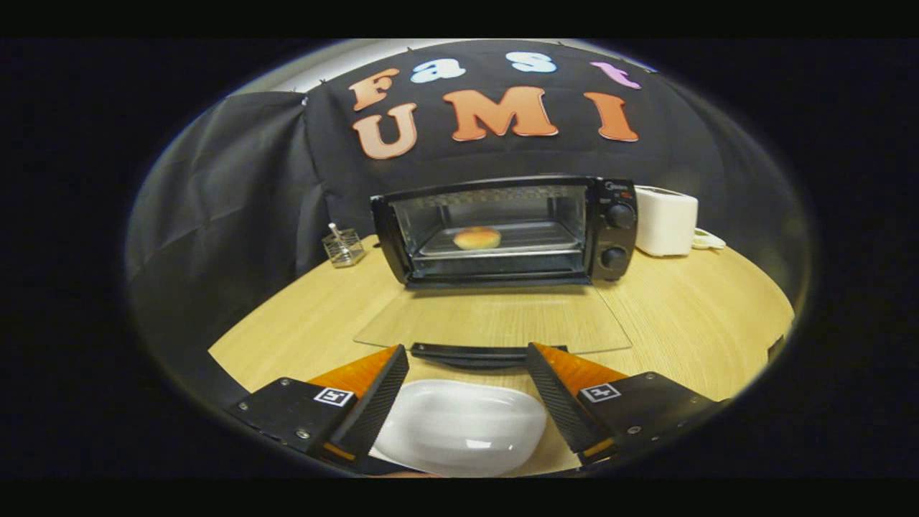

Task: Open the toaster oven, put the food inside, and close the toaster oven door.

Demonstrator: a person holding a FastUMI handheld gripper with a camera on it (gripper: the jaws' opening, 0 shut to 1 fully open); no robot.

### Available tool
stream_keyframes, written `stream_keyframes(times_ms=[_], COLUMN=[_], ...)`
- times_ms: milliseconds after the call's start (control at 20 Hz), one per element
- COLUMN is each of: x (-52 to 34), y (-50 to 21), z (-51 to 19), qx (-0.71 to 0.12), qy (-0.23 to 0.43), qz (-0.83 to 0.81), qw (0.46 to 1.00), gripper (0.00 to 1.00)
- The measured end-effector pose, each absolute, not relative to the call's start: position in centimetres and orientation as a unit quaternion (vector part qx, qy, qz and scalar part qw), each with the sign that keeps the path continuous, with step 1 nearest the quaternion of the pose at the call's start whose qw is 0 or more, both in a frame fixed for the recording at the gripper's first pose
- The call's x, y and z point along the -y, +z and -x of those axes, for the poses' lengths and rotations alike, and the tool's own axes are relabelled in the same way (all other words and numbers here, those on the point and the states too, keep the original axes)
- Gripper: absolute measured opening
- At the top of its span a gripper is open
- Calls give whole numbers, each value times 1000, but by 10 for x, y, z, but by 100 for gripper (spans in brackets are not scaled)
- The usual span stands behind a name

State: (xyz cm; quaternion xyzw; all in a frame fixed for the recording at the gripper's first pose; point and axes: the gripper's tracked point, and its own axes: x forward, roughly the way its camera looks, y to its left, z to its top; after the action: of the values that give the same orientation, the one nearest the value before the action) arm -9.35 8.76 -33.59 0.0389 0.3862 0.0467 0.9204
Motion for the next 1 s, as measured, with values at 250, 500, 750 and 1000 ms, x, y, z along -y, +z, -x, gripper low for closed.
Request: stream_keyframes(times_ms=[250, 500, 750, 1000], x=[-81, -72, -73, -75], y=[-354, -374, -365, -353], z=[101, 95, 91, 81], qx=[-416, -449, -443, -425], qy=[38, 8, -4, -8], qz=[-45, -57, -72, -68], qw=[907, 892, 894, 903], gripper=[98, 99, 98, 98])
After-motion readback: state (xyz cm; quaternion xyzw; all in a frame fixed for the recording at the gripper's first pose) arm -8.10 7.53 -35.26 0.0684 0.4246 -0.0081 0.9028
